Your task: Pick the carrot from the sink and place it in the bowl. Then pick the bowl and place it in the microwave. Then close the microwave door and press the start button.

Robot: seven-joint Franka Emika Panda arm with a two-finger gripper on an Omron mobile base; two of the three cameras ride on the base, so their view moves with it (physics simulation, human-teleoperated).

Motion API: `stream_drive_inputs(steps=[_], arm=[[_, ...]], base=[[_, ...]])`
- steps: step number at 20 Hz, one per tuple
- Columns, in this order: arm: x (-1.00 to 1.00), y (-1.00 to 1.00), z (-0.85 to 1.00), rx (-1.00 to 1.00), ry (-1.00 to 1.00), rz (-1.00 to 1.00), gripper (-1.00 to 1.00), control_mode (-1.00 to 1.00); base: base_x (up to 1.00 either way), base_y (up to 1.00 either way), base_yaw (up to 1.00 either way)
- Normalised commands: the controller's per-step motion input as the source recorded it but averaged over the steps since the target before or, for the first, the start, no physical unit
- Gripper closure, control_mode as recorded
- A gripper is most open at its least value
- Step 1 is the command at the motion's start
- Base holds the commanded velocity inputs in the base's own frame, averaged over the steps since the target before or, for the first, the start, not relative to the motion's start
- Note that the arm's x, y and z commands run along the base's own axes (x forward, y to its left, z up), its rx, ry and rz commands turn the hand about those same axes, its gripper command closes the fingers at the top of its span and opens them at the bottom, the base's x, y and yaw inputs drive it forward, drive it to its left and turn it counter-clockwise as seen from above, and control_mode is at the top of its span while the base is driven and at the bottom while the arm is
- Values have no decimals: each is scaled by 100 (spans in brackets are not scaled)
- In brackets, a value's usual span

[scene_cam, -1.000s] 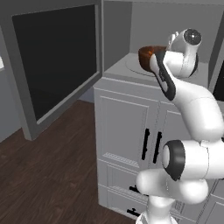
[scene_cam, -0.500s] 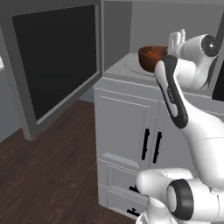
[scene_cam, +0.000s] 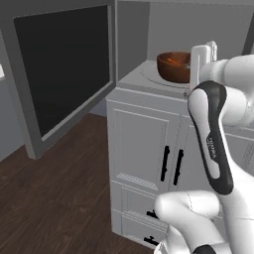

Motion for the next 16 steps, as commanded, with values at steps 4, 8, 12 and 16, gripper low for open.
stream_drive_inputs(steps=[4,8,12,16], arm=[[-100,74,2,6,-3,1,-100,-100],[-100,66,1,0,-9,0,-100,-100],[-97,88,0,-1,-4,0,-100,-100],[-95,100,9,-11,-9,0,-100,-100]], base=[[0,0,0],[0,0,0],[0,0,0],[0,0,0]])
